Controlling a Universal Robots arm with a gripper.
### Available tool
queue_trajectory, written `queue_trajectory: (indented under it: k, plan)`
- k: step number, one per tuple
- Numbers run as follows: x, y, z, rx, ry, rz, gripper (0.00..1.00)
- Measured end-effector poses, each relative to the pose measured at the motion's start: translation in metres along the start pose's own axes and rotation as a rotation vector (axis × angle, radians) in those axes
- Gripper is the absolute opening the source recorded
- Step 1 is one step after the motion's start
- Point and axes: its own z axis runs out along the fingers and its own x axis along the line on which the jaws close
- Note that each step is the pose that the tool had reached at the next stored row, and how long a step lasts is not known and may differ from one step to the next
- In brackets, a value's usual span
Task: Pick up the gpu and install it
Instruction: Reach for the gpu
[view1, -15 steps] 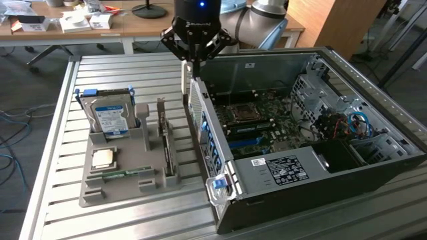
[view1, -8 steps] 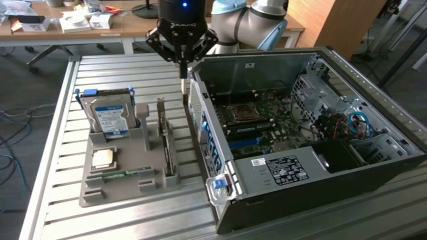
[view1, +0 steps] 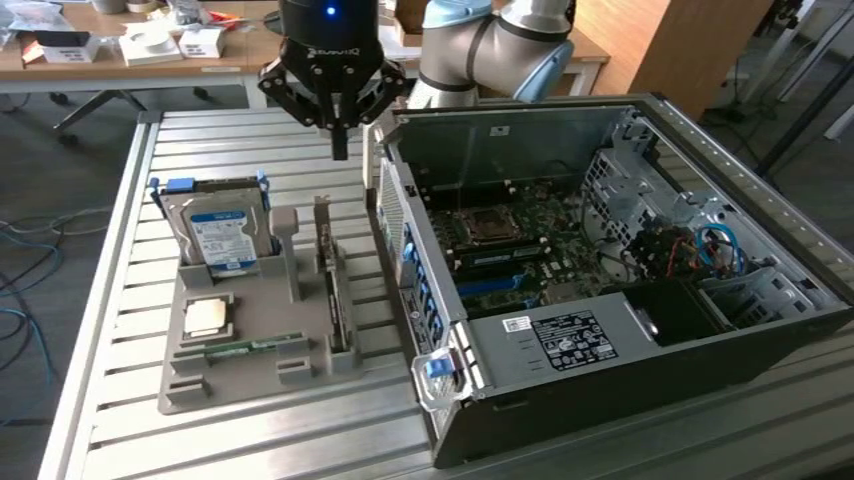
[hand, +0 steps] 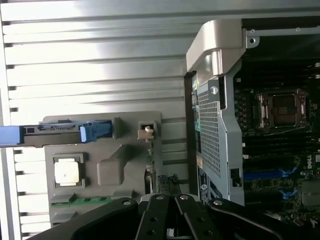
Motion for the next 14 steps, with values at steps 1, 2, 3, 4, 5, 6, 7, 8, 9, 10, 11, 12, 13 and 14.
queue_trajectory:
  k: [1, 2, 3, 4, 5, 6, 7, 8, 9, 10, 11, 12, 13, 14]
  plan:
    - [0.0028, -0.0002, 0.0001, 0.0001, -0.0001, 0.001, 0.11]
    - [0.0056, -0.0003, 0.0002, 0.0001, -0.0001, 0.002, 0.11]
    - [0.0083, -0.0005, 0.0004, 0.0002, -0.0001, 0.003, 0.11]
    - [0.0103, -0.0007, 0.0005, 0.0, -0.0003, 0.004, 0.11]
    - [0.0105, -0.0007, 0.0005, 0.0001, -0.0002, 0.004, 0.11]
    - [0.0105, -0.0007, 0.0005, 0.0, -0.0002, 0.004, 0.11]
    - [0.0105, -0.0007, 0.0005, 0.0001, -0.0002, 0.004, 0.11]
    - [0.0105, -0.0007, 0.0005, 0.0001, -0.0002, 0.004, 0.11]
    - [0.0105, -0.0007, 0.0005, 0.0001, -0.0002, 0.004, 0.11]
    - [0.0105, -0.0011, 0.0003, 0.0002, 0.0, 0.004, 0.11]
    - [0.0104, -0.0018, 0.0003, 0.0002, 0.0, 0.004, 0.11]
    - [0.0103, -0.0029, 0.0003, 0.0002, -0.0001, 0.004, 0.11]
    - [0.0102, -0.0044, 0.0003, 0.0001, -0.0001, 0.004, 0.11]
    - [0.01, -0.0061, 0.0002, 0.0001, -0.0001, 0.004, 0.11]
